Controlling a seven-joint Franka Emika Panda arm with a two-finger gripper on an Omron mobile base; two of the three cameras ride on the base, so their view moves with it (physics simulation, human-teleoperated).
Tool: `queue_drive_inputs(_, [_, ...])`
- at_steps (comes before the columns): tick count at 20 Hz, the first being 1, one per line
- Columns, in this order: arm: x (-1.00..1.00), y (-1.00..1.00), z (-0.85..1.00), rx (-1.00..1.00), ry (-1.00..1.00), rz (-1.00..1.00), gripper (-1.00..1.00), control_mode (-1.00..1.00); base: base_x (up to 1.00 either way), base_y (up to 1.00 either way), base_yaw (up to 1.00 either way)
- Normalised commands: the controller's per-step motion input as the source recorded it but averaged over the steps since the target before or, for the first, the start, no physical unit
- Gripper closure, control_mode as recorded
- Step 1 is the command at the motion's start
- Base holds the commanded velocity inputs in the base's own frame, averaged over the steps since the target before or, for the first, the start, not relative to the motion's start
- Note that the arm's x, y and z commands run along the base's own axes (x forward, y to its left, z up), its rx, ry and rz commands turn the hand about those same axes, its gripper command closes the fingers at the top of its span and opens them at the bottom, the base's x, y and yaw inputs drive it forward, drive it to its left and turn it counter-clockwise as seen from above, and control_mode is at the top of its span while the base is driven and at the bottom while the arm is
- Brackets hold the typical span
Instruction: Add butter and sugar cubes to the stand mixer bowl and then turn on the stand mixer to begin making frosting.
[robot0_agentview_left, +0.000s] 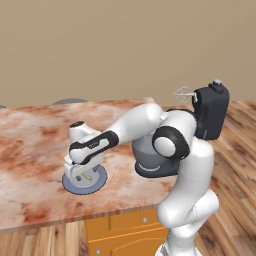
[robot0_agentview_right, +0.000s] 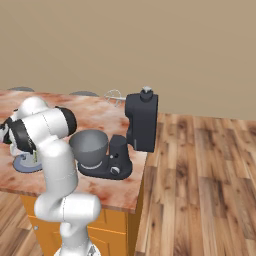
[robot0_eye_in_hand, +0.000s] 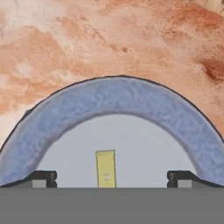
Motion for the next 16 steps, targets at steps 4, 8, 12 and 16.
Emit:
queue_drive_inputs(4, [0.08, 0.14, -0.35, 0.0, 0.0, 0.0, -1.0, -1.0, 0.0, 0.0, 0.0])
queue_drive_inputs(8, [0.14, 0.09, -0.33, 0.0, 0.0, 0.0, -1.0, -1.0, 0.0, 0.0, 0.0])
queue_drive_inputs(12, [0.09, 0.03, -0.35, 0.0, 0.0, 0.0, -1.0, -1.0, 0.0, 0.0, 0.0])
queue_drive_inputs(16, [0.15, 0.1, -0.45, -0.01, 0.01, 0.0, 1.0, -1.0, 0.0, 0.0, 0.0])
